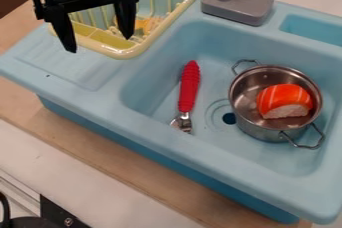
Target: Take the red fork out of the sink
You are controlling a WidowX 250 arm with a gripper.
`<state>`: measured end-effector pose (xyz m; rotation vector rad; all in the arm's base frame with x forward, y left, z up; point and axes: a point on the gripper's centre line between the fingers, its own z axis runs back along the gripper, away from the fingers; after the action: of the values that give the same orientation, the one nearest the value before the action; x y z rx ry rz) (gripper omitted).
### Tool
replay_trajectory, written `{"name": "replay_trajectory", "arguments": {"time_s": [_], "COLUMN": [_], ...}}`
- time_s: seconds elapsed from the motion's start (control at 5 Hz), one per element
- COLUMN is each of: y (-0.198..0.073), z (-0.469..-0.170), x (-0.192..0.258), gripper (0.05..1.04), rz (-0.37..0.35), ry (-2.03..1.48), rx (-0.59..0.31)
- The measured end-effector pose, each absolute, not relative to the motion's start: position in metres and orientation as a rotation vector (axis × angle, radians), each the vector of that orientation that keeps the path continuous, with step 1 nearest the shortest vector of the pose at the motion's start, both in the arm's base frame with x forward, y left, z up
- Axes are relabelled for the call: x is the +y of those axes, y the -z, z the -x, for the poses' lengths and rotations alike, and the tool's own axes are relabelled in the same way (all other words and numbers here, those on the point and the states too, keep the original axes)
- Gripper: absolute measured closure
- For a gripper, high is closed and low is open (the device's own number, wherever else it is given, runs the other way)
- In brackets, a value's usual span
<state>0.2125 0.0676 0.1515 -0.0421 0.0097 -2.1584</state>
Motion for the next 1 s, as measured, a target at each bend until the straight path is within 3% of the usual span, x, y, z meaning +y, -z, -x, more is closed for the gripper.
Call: {"name": "replay_trajectory", "arguments": {"time_s": [0.4, 0.6, 1.0], "y": [-0.149, -0.149, -0.126], "z": [-0.217, -0.223, -0.253], "x": [0.049, 0.03, -0.001], "gripper": [0.087, 0.087, 0.087], "rz": [0.064, 0.033, -0.049], "ry": [2.291, 2.455, 2.712], "rx": [0.056, 0.085, 0.021]}}
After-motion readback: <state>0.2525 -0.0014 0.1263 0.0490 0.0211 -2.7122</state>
